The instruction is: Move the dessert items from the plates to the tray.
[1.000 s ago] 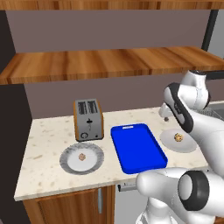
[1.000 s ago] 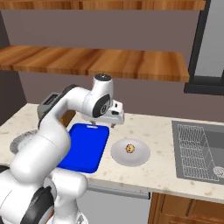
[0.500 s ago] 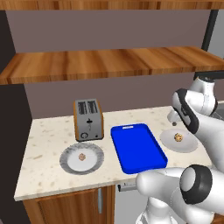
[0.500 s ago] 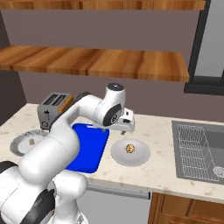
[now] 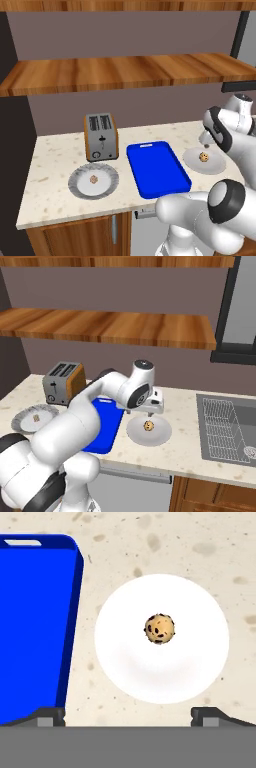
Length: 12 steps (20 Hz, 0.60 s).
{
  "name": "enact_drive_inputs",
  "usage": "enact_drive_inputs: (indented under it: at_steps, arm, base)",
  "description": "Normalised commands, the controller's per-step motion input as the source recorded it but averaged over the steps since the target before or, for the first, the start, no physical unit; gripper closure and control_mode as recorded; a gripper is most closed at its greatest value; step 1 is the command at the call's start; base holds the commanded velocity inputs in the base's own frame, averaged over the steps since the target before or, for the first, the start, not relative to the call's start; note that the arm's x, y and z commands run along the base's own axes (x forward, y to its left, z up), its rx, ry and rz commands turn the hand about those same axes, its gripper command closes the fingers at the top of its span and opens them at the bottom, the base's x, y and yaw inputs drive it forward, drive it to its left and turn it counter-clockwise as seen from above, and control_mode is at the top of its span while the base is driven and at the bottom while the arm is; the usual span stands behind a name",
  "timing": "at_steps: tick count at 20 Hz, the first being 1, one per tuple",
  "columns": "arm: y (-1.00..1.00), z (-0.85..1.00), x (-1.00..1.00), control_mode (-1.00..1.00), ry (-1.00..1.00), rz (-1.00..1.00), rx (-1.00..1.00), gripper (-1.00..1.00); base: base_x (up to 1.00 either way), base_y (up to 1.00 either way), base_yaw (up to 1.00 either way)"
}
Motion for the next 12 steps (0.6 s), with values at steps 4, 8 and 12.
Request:
enact_drive_inputs:
  at_steps: [4, 8, 12]
  arm:
    - [-0.19, -0.2, 0.01, -1.0, 0.0, 0.0, 0.0, -1.0]
    - [-0.09, -0.21, 0.01, -1.0, 0.0, 0.0, 0.0, -1.0]
    - [-0.02, -0.22, 0.04, -1.0, 0.0, 0.0, 0.0, -1.0]
  base:
    - [0.0, 0.0, 0.0]
    - [0.0, 0.0, 0.0]
    - [0.0, 0.0, 0.0]
